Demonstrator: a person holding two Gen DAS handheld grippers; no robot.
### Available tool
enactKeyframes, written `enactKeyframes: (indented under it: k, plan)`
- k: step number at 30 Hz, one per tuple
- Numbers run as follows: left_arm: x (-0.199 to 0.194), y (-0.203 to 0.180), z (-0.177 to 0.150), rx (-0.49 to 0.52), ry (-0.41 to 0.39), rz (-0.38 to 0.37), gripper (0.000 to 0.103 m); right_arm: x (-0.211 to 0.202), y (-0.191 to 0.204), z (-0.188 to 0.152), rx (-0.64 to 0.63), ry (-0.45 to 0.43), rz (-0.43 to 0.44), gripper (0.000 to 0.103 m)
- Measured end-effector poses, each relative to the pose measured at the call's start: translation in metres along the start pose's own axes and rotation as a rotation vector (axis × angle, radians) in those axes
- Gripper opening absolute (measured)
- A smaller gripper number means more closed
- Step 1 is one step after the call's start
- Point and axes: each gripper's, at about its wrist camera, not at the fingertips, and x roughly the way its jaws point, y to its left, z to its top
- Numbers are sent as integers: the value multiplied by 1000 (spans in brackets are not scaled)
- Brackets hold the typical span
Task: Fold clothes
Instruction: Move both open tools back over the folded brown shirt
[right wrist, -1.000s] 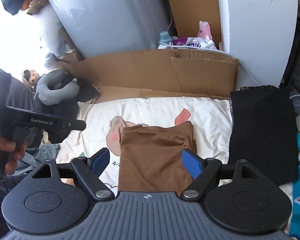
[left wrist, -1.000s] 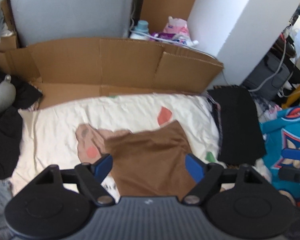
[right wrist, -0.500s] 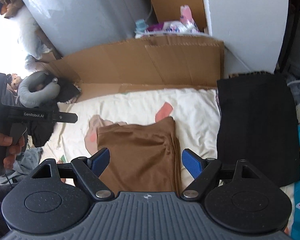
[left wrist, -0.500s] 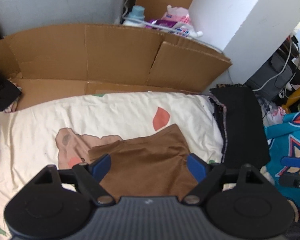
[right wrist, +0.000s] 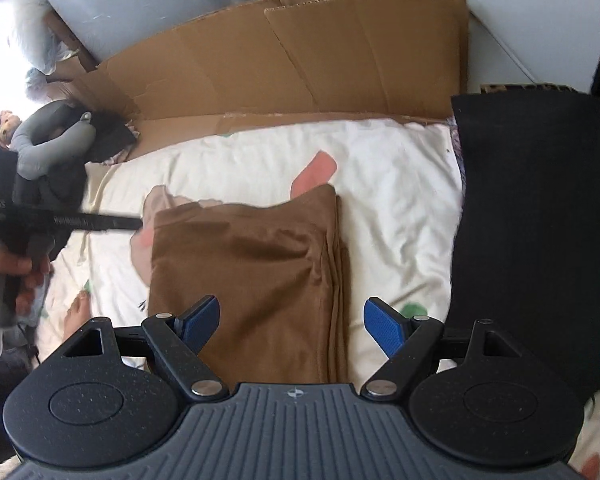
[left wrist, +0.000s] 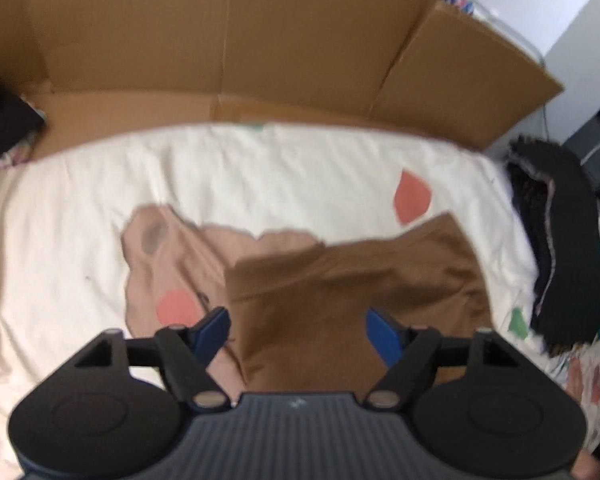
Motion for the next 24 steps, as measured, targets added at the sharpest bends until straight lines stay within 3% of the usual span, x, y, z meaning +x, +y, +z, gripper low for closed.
enactKeyframes:
  k: [8, 11, 18, 24]
  plan:
    - [46, 18, -5, 47, 0, 5, 57, 56, -13, -32, -18, 39, 26, 84]
    - [58, 30, -5, 15, 13, -6, 38, 64, -16, -43, -15, 57, 26, 84]
    - [64, 42, 3, -51, -20, -72, 28, 82, -17, -69, -41, 152, 15, 84]
    - [69, 47, 8, -49, -69, -115, 21, 98, -15, -82, -76, 224, -17, 84]
